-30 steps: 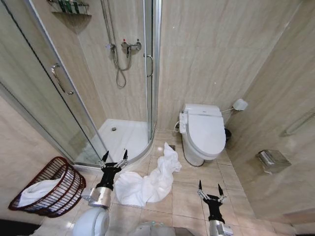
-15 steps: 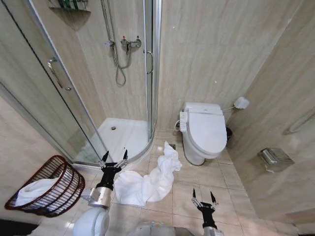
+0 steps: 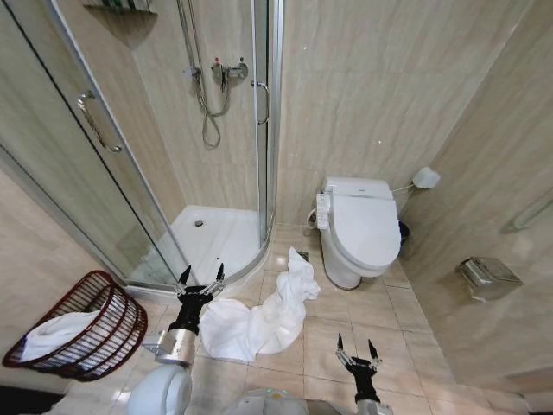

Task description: Discard the used towel into the hamper.

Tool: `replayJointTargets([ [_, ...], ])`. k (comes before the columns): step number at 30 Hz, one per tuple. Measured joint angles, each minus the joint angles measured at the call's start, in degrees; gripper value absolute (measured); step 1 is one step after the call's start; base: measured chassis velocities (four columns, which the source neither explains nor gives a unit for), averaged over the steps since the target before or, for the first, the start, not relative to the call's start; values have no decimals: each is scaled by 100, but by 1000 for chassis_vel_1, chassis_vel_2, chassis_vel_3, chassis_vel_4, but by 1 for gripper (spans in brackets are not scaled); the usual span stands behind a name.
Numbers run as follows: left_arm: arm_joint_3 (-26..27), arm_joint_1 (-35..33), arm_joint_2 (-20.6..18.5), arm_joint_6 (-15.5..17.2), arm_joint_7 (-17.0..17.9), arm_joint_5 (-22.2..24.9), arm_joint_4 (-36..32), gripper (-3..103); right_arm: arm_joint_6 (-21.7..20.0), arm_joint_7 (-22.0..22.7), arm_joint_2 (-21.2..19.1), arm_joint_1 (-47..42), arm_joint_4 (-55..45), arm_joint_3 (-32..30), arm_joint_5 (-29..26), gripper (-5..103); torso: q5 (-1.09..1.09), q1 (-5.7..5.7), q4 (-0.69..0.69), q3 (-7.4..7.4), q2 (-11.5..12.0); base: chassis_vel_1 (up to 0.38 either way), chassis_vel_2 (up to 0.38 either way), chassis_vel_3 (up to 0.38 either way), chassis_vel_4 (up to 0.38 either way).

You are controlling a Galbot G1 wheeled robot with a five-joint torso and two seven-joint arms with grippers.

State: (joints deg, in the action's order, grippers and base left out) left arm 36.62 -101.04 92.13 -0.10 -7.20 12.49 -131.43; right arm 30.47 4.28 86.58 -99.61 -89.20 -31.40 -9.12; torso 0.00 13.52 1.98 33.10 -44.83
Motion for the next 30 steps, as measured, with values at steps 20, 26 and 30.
replayJointTargets([
  [20,0,0,0,0,0,0,0,100,-686,-1356,-422,557,80,-288,-1238,100,1,-232,0,-290,525,0,0,0,0],
  [26,0,0,0,0,0,0,0,100,-836,-1645,-488,600,-76,-279,-1519,100,-1,-287,0,-364,653,0,0,0,0],
  [30,0,0,0,0,0,0,0,100,-1002,-1530,-489,641,-215,-273,-1632,100,0,-327,0,-423,751,26,21,21,25],
])
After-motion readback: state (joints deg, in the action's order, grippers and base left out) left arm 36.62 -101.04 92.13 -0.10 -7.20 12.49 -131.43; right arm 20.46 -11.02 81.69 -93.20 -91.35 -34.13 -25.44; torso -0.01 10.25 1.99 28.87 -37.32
